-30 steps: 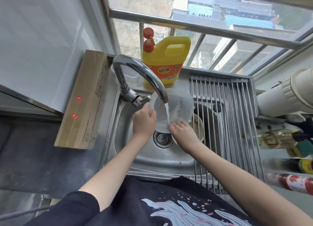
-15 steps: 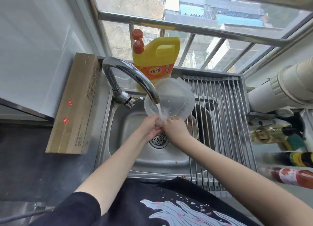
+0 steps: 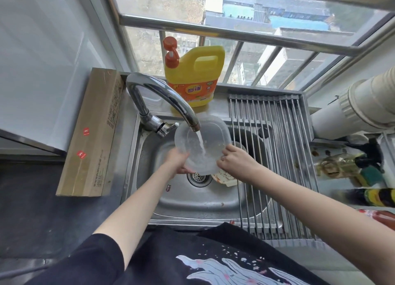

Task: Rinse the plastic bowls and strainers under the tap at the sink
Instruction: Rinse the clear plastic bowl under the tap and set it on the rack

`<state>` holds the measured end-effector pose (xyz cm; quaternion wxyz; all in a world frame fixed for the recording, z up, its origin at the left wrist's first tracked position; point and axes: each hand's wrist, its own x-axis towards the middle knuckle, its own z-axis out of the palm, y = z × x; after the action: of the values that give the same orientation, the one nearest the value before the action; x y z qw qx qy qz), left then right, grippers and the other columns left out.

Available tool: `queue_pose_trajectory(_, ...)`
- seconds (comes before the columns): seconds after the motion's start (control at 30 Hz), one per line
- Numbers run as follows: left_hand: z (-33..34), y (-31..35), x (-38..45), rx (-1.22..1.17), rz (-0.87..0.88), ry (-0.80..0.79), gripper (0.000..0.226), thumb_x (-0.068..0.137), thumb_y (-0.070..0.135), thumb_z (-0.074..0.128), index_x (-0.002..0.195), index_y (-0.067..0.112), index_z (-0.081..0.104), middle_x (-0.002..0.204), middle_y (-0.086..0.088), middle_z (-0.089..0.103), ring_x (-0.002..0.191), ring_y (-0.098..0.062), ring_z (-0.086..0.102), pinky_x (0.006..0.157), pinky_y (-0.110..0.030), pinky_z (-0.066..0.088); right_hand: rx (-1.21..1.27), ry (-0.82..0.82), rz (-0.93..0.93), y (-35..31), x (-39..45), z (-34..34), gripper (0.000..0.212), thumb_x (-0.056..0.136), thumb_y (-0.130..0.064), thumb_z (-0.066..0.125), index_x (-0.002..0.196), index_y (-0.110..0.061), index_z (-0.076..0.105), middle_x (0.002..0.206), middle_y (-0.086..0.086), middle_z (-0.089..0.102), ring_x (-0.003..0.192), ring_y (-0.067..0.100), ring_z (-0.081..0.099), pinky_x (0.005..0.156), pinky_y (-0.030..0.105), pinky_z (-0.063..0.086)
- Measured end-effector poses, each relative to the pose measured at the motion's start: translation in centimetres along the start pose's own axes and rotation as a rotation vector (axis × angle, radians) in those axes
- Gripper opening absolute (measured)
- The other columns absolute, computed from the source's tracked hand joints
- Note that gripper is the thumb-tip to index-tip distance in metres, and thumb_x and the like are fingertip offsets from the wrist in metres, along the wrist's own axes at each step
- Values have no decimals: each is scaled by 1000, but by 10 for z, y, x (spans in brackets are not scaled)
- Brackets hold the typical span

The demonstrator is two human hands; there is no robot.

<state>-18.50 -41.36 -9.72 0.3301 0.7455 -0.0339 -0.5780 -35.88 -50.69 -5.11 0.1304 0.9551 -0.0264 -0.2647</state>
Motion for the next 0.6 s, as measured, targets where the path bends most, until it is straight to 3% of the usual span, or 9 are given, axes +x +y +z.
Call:
queue_pose_trajectory(0.1,5,-1,5,114,4,47,26,96,17,47,116,1,53,89,-22,62,34,-21,61,29,-18,40,42,38,-12,-1,-2,-3,29,47,-12,85,49,-21,58,43,-7,55,46,15,54,60,22,44)
queue_pose_trajectory(0.17,12,-1,1,90,-30,6,24,97,18,48,115,1,50,74,-16,57,31,-18,59,28,-17,40,115,35,-23,-2,1,-12,32,56,-14,83,49,-20,52,45,-6,56,43,15,56,56,22,39)
queue_pose_trajectory(0.23,18,-2,-3,77,-37,-21,25,98,17,46,117,0,49,67,-14,56,29,-15,57,28,-14,38,154,-27,-36,-5,3,-19,20,82,-7,62,67,-17,53,65,-2,65,61,18,65,60,26,36)
queue_pose_trajectory(0.3,19,-4,0,106,-41,-35,29,99,15,44,121,-3,47,58,-15,58,27,-13,55,27,-12,34,184,-72,-34,-7,5,-23,15,95,-9,43,90,-12,57,84,3,68,77,24,67,60,29,38)
queue_pose_trajectory(0.37,16,-5,4,149,-54,-39,31,98,12,42,124,-5,45,51,-15,58,26,-13,54,26,-11,32,219,-53,-24,-10,6,-24,19,99,-15,39,111,-10,52,91,7,68,81,28,66,58,32,38)
queue_pose_trajectory(0.47,15,-7,4,209,-83,-54,29,97,3,33,123,-8,41,37,-13,56,23,-11,50,26,-11,33,288,-127,-19,-14,5,-23,31,94,-3,40,125,-7,43,95,12,65,83,31,64,57,35,36)
queue_pose_trajectory(0.53,15,-11,5,204,-101,-70,27,97,1,33,121,-7,42,35,-12,55,23,-11,50,27,-12,35,359,-185,-10,-14,3,-21,45,90,0,43,133,-9,38,103,13,64,91,32,62,68,36,41)
queue_pose_trajectory(0.6,15,-16,6,148,-101,-92,27,97,2,38,120,-9,44,46,-16,60,29,-15,57,29,-15,39,404,-263,-26,-13,1,-16,54,87,-5,47,139,-12,34,114,11,63,102,31,59,92,35,38)
